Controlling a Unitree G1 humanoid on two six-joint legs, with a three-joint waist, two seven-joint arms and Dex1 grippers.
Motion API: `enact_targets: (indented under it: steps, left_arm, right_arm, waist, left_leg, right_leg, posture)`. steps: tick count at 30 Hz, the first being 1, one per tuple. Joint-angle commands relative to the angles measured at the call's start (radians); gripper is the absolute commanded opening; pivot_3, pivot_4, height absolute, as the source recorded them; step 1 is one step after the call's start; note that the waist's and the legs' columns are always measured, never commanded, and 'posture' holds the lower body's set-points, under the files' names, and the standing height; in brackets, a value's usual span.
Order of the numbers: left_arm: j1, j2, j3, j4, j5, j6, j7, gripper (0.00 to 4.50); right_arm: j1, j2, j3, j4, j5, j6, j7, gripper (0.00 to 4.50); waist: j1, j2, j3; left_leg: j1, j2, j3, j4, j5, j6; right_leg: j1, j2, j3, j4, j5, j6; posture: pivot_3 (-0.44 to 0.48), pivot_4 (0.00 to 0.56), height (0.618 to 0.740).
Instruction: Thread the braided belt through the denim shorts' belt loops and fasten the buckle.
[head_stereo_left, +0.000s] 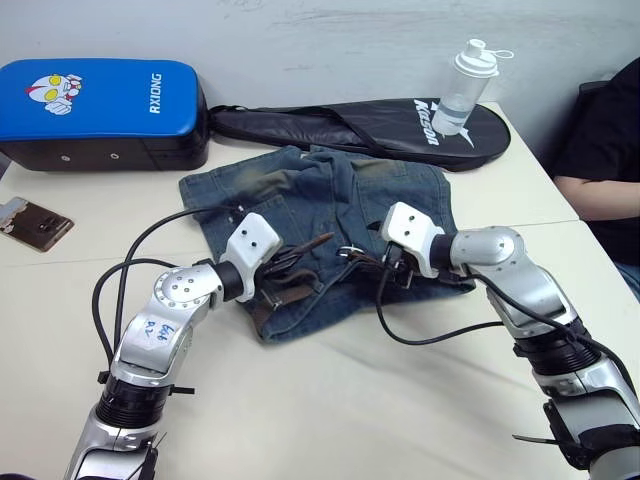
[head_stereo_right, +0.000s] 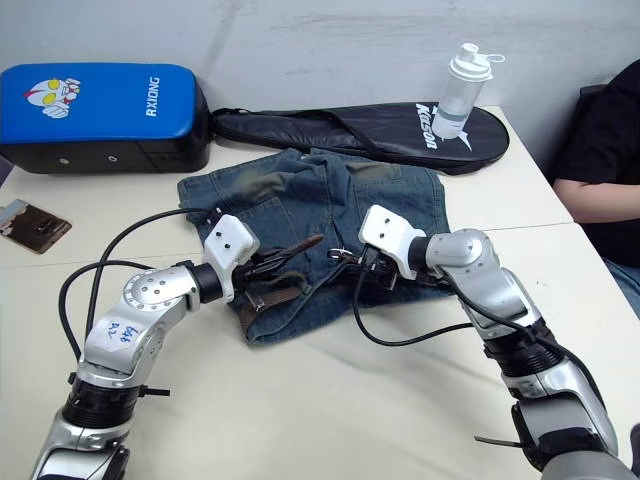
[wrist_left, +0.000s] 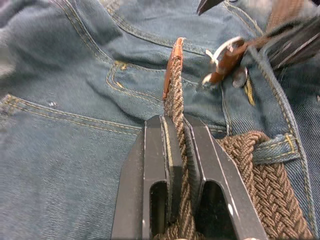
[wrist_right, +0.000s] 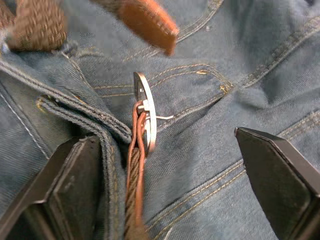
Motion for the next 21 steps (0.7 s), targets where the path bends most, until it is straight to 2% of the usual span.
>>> enact_targets:
  steps: [1, 2, 5, 7, 8, 9, 10, 11, 13, 16, 21]
  left_arm:
    - [0.001, 0.008, 0.028, -0.027, -0.005, -0.012, 0.009, 0.0]
    - [0.005, 0.01, 0.032, -0.032, -0.008, -0.009, 0.009, 0.0]
    - [0.011, 0.012, 0.048, -0.045, -0.019, 0.003, 0.009, 0.0]
    - [0.022, 0.018, 0.063, -0.06, -0.027, 0.012, 0.006, 0.0]
    - [0.032, 0.025, 0.074, -0.069, -0.033, 0.016, 0.001, 0.0]
    - [0.047, 0.035, 0.087, -0.078, -0.04, 0.02, -0.005, 0.0]
    - [0.06, 0.044, 0.1, -0.085, -0.047, 0.025, -0.01, 0.0]
    - [0.074, 0.053, 0.111, -0.092, -0.057, 0.028, -0.015, 0.0]
    - [0.093, 0.062, 0.125, -0.103, -0.078, 0.04, -0.021, 0.0]
    - [0.112, 0.069, 0.104, -0.131, -0.115, 0.073, -0.045, 0.0]
    - [0.084, 0.041, 0.056, -0.125, -0.11, 0.089, -0.014, 0.0]
  right_arm:
    - [-0.009, -0.01, -0.002, 0.014, -0.041, -0.047, -0.001, 4.34]
    - [-0.007, -0.005, -0.006, 0.02, -0.043, -0.043, -0.002, 4.34]
    - [-0.007, 0.021, -0.027, 0.035, -0.035, 0.0, -0.018, 3.48]
    - [-0.01, 0.023, -0.031, 0.03, -0.034, 0.04, -0.015, 2.52]
    - [-0.013, 0.027, -0.039, 0.025, -0.026, 0.074, -0.017, 2.23]
    - [-0.017, 0.036, -0.052, 0.019, -0.011, 0.12, -0.021, 1.58]
    - [-0.02, 0.04, -0.061, 0.015, -0.001, 0.148, -0.022, 1.27]
    - [-0.024, 0.041, -0.067, 0.01, 0.007, 0.174, -0.023, 0.71]
    - [-0.027, 0.048, -0.081, 0.002, 0.028, 0.213, -0.024, 0.07]
    - [-0.035, 0.068, -0.112, -0.002, 0.061, 0.253, -0.041, 0.07]
    - [-0.047, 0.087, -0.147, 0.001, 0.101, 0.281, -0.058, 0.07]
  waist:
    - [0.0, 0.0, 0.0]
    - [0.0, 0.0, 0.0]
    - [-0.002, 0.0, 0.0]
    - [-0.001, 0.0, 0.0]
    - [-0.001, 0.0, 0.0]
    - [-0.001, 0.0, 0.0]
    - [-0.002, 0.0, 0.0]
    - [-0.003, 0.0, 0.0]
    - [-0.001, 0.0, 0.0]
    - [-0.001, 0.0, 0.0]
    - [0.0, 0.0, 0.0]
  left_leg:
    - [0.0, 0.0, 0.0, 0.0, 0.0, 0.0]
    - [0.0, 0.0, 0.0, 0.0, 0.0, 0.0]
    - [0.0, 0.0, 0.0, 0.0, 0.0, 0.0]
    - [0.0, 0.001, 0.0, 0.0, 0.0, 0.0]
    - [0.0, 0.001, 0.0, 0.0, 0.0, 0.0]
    - [0.0, 0.0, 0.0, 0.0, 0.0, 0.0]
    - [0.0, 0.0, 0.0, 0.0, 0.0, 0.0]
    - [0.0, 0.0, 0.0, 0.0, 0.0, 0.0]
    - [0.0, 0.001, -0.001, 0.0, 0.0, 0.0]
    - [0.0, 0.0, -0.001, 0.0, 0.0, 0.0]
    - [0.0, 0.0, -0.001, 0.0, 0.0, 0.0]
  right_leg:
    - [0.0, 0.0, 0.0, 0.0, 0.0, 0.0]
    - [0.0, 0.0, 0.0, 0.0, 0.0, 0.0]
    - [0.0, 0.0, 0.0, 0.0, 0.0, 0.0]
    - [0.0, 0.0, 0.0, 0.0, 0.0, 0.0]
    - [0.0, 0.0, 0.0, 0.0, 0.0, 0.0]
    - [0.0, 0.0, 0.0, 0.0, 0.0, 0.0]
    - [0.0, 0.0, 0.0, 0.0, 0.0, 0.0]
    - [0.0, 0.0, 0.0, 0.0, 0.0, 0.0]
    - [0.0, 0.0, 0.0, 0.0, 0.0, 0.0]
    - [0.0, -0.001, 0.0, 0.0, 0.0, 0.0]
    - [0.0, -0.001, 0.0, 0.0, 0.0, 0.0]
  posture:
    - [0.0, 0.15, 0.74]
    - [0.0, 0.15, 0.74]
    - [0.0, 0.15, 0.74]
    - [0.0, 0.15, 0.74]
    - [0.0, 0.15, 0.74]
    - [0.0, 0.15, 0.74]
    - [0.0, 0.15, 0.74]
    - [0.0, 0.15, 0.74]
    - [0.0, 0.15, 0.74]
    - [0.0, 0.15, 0.74]
    - [0.0, 0.15, 0.74]
